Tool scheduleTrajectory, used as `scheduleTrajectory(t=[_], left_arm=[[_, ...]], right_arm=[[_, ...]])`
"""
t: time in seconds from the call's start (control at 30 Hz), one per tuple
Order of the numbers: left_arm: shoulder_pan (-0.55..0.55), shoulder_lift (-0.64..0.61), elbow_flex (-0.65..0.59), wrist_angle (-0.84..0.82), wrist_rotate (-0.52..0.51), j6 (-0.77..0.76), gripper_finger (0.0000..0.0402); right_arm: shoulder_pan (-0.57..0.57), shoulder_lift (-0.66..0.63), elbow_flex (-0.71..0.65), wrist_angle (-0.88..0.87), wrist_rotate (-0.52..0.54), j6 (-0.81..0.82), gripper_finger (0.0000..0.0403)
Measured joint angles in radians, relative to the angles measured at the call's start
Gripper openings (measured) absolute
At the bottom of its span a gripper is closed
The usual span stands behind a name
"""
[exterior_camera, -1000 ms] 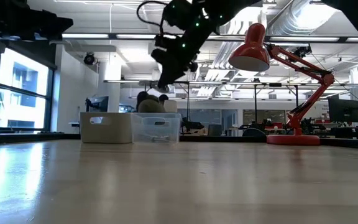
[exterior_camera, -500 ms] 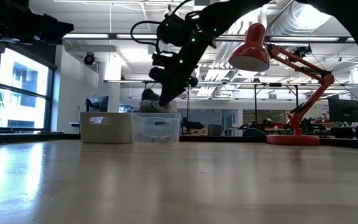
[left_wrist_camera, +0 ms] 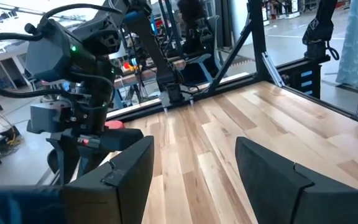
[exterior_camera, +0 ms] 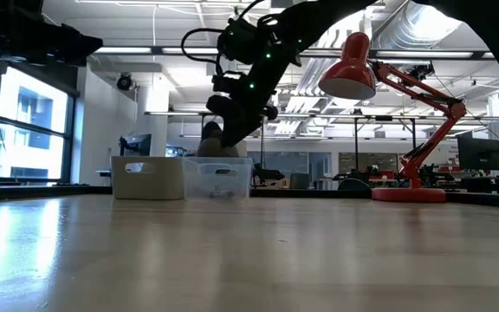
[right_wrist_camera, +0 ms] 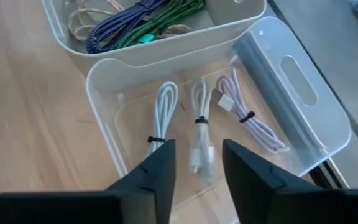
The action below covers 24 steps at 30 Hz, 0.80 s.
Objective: Pick & Place USB Port
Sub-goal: Put the light blue patterned charger cable into the gray bin
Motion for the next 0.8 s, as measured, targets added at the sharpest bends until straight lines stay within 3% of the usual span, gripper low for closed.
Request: scheduleTrajectory(t=[0.2, 0.47, 0.63, 0.8], left_arm=[[0.0, 0.0, 0.0, -0.007, 0.001, -0.007, 0.0221], [0.0, 0.0, 0.008, 0.022, 0.051, -0.165, 0.0221], [0.0, 0.0, 0.128, 0.009, 0.058, -0.16, 0.0215], [0.0, 0.002, 0.307, -0.165, -0.018, -0.078, 0.0195]], right_arm=[[0.007, -0.001, 0.0, 0.005, 0.043, -0.032, 0.0159], [0.014, -0.085, 0.0, -0.002, -0.025, -0.082, 0.0177], [0.05, -0.149, 0.0, -0.031, -0.15, -0.08, 0.0172], [0.113, -0.183, 0.0, -0.09, -0.183, -0.082, 0.0174]])
